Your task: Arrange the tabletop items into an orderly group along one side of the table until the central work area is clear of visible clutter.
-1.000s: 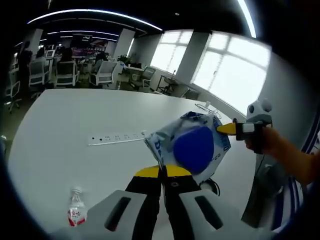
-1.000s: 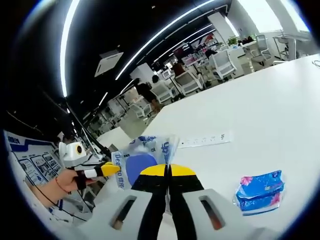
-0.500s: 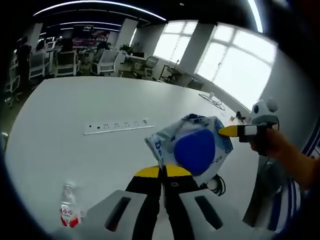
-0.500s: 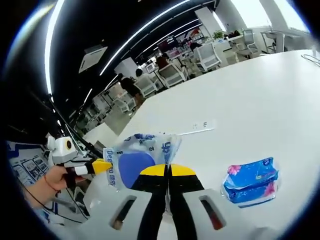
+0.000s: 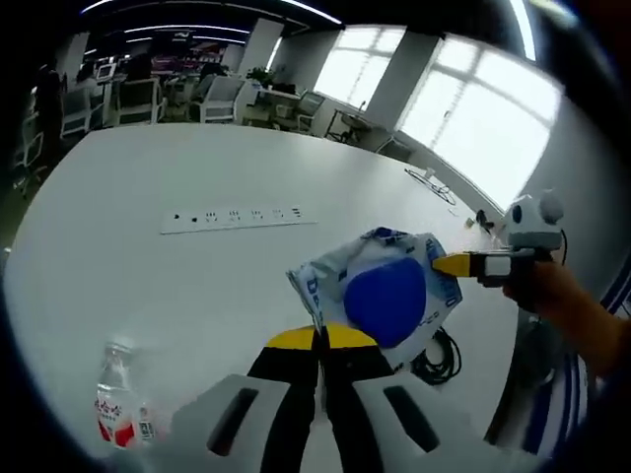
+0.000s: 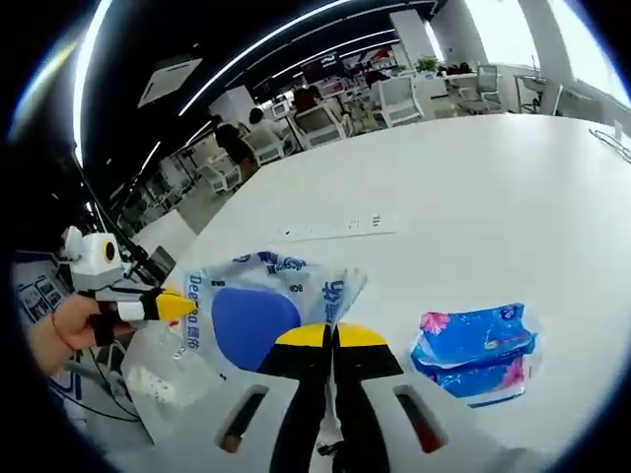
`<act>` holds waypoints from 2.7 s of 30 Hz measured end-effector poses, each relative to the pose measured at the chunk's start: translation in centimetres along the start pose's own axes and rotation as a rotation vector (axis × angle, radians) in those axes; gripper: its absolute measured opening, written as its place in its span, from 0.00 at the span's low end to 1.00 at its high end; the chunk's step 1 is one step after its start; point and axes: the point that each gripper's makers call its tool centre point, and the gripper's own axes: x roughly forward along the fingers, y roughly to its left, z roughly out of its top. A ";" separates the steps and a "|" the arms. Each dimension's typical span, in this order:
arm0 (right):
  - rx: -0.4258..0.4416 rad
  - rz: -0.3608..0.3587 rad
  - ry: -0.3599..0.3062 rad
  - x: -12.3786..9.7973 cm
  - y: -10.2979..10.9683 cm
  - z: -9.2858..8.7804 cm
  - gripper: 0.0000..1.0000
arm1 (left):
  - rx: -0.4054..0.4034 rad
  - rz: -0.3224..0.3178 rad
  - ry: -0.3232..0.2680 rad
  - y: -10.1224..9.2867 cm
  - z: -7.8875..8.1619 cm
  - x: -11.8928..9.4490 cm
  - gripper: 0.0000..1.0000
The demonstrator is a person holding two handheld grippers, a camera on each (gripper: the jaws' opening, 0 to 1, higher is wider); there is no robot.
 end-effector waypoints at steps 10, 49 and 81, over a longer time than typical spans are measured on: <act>-0.082 -0.049 0.067 1.7 -1.7 -1.2 0.00 | -0.020 0.013 0.026 0.6 -0.9 1.9 0.00; -0.230 -0.137 0.238 4.9 -4.2 -4.9 0.00 | -0.076 0.026 0.122 2.8 -4.8 6.1 0.00; -0.281 -0.170 0.274 5.5 -4.9 -5.7 0.04 | -0.152 0.015 0.125 4.0 -5.9 7.0 0.00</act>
